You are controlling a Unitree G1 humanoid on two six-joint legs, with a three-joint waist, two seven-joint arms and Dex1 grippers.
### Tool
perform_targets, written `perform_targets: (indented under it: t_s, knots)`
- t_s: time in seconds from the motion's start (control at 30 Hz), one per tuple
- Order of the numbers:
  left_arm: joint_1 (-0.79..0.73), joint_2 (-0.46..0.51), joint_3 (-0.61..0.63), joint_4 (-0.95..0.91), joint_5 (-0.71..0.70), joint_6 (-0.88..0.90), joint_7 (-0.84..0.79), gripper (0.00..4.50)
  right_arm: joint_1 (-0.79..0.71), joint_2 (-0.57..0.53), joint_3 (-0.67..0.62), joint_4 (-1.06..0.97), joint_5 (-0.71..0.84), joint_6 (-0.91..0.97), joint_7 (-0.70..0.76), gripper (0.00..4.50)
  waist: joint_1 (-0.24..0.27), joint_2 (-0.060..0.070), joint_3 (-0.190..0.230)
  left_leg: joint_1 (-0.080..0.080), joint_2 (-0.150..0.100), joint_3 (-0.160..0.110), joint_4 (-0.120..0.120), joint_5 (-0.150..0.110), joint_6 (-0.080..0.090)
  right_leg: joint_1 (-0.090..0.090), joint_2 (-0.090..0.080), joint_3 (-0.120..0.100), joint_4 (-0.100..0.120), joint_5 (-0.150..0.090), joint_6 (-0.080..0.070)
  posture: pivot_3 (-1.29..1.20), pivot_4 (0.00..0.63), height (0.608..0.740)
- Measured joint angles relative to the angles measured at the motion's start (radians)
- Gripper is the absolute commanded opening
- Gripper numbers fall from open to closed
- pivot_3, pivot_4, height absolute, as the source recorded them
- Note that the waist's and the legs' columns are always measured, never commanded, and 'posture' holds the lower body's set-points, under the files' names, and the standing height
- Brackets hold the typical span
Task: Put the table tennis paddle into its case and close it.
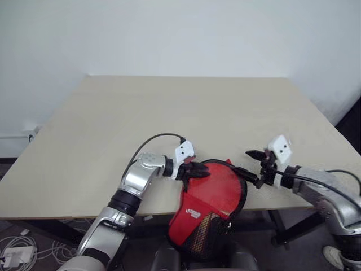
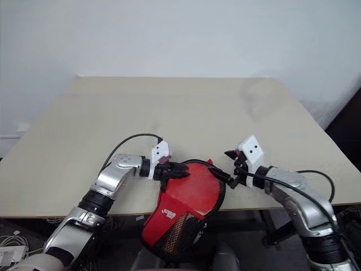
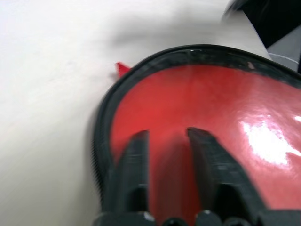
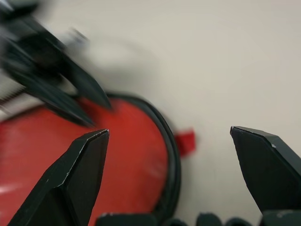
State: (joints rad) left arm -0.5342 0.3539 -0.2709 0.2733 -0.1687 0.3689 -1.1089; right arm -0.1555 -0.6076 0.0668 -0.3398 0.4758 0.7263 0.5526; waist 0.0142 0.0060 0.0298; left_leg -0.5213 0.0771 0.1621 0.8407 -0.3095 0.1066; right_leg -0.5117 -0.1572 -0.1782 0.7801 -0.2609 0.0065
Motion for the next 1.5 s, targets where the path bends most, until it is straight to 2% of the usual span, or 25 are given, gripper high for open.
perform_targets:
  t_s: [0.13, 0.2, 0.37, 0.47, 0.6, 0.8, 1.0, 1.3, 1.5]
  knots:
    - [0.017, 0.007, 0.062, -0.083, -0.020, 0.034, 0.061, 3.74, 0.008, 0.064, 0.026, 0.054, -0.025, 0.021, -0.033, 4.50, -0.008, 0.000, 0.000, 0.000, 0.000, 0.001, 0.000, 0.000, 0.000, 0.000, 0.000, 0.000, 0.001, 0.000, 0.000, 0.00, 0.000, 0.654]
    - [0.017, 0.016, 0.101, -0.124, -0.046, 0.060, 0.083, 3.77, 0.017, 0.093, 0.036, 0.074, -0.025, 0.028, -0.028, 4.10, -0.011, 0.000, 0.000, 0.000, 0.000, 0.001, -0.001, 0.000, 0.000, 0.000, 0.001, 0.000, 0.001, 0.000, 0.000, 0.00, 0.000, 0.654]
    - [0.017, 0.046, 0.173, -0.175, -0.087, 0.114, 0.125, 3.77, 0.041, 0.150, 0.014, 0.088, 0.007, 0.032, -0.004, 2.48, -0.014, 0.001, 0.000, 0.001, 0.000, 0.002, -0.001, 0.000, -0.001, 0.000, 0.002, 0.000, 0.001, 0.000, 0.000, 0.00, 0.000, 0.654]
    - [0.023, 0.059, 0.185, -0.175, -0.093, 0.123, 0.148, 3.77, 0.049, 0.163, -0.004, 0.091, 0.014, 0.032, -0.003, 1.32, -0.015, 0.001, 0.000, 0.001, 0.000, 0.004, -0.002, 0.000, -0.001, 0.000, 0.002, 0.001, 0.001, 0.000, 0.000, 0.00, 0.000, 0.654]
    - [0.043, 0.065, 0.190, -0.174, -0.094, 0.122, 0.163, 3.77, 0.044, 0.188, -0.023, 0.104, 0.014, 0.033, -0.004, 0.09, -0.018, 0.001, -0.001, 0.003, 0.000, 0.007, -0.004, 0.000, -0.001, 0.000, 0.002, 0.003, 0.001, 0.000, 0.000, 0.00, 0.000, 0.654]
    - [0.073, 0.063, 0.192, -0.154, -0.087, 0.102, 0.195, 3.77, -0.001, 0.242, -0.014, 0.171, -0.011, -0.003, -0.011, 0.04, -0.042, 0.000, -0.001, 0.005, 0.002, 0.012, -0.006, 0.001, -0.003, -0.002, 0.002, 0.007, 0.003, 0.001, -0.001, 0.00, 0.000, 0.654]
    - [0.098, 0.041, 0.176, -0.149, -0.084, 0.089, 0.218, 3.77, -0.084, 0.331, 0.008, 0.318, -0.117, -0.159, -0.070, 0.04, -0.058, 0.000, -0.001, 0.005, 0.002, 0.018, -0.006, 0.002, -0.004, -0.004, 0.002, 0.012, 0.006, 0.002, -0.002, 0.00, 0.000, 0.654]
    - [0.110, 0.039, 0.174, -0.147, -0.083, 0.082, 0.235, 3.77, -0.303, 0.392, 0.043, 0.625, -0.293, -0.426, -0.123, 0.04, -0.068, 0.000, -0.001, 0.002, 0.001, 0.030, -0.007, 0.002, -0.004, -0.017, 0.002, 0.024, 0.016, 0.001, 0.000, 0.00, 0.000, 0.654]
    - [0.132, 0.045, 0.178, -0.151, -0.084, 0.080, 0.248, 3.77, -0.443, 0.416, 0.053, 0.843, -0.369, -0.558, -0.136, 0.04, -0.068, 0.000, -0.001, 0.002, 0.001, 0.033, -0.006, 0.002, -0.005, -0.019, 0.002, 0.026, 0.017, 0.001, 0.000, 0.00, 0.000, 0.654]
